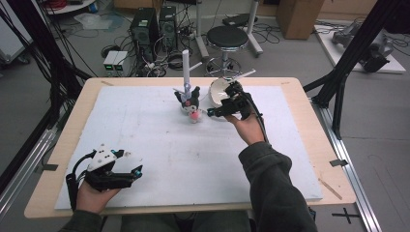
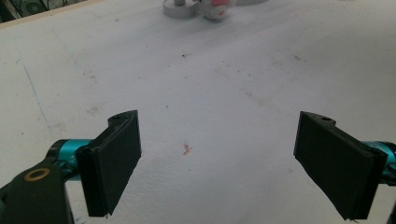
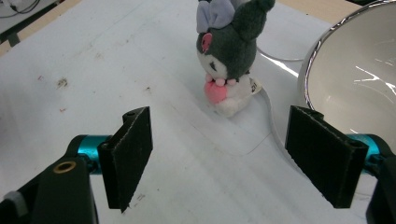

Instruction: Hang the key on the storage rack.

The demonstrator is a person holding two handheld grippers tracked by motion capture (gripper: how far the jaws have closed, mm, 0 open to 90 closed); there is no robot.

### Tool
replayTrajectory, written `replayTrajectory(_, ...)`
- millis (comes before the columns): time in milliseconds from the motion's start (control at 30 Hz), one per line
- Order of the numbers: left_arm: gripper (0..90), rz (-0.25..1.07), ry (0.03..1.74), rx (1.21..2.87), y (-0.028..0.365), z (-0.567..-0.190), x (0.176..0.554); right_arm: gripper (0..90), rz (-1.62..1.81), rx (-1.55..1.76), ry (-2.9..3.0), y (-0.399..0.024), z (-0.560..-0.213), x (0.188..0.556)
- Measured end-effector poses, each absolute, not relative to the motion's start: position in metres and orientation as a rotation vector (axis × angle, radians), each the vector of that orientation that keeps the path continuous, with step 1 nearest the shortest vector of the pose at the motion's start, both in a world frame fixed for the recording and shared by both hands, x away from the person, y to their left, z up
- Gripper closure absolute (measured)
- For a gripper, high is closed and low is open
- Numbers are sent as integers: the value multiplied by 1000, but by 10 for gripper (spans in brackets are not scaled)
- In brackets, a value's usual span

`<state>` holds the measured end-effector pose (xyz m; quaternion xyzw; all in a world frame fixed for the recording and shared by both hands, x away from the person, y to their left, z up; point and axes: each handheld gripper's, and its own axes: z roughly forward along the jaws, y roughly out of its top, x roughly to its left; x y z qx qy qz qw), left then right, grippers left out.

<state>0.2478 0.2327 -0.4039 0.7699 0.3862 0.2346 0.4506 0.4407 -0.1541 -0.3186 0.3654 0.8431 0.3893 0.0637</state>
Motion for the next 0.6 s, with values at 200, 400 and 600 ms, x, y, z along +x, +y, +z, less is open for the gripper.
replayTrajectory(200,152,584,955,1909,233,-404,247,218,1199,1105,2533,-162,-321,434)
replayTrajectory(400,152,582,957,1907,232,-404,247,218,1228,1118,2515,-171,-325,428)
replayTrajectory(600,153,578,956,1905,232,-404,248,217,1239,1132,2508,-179,-330,423)
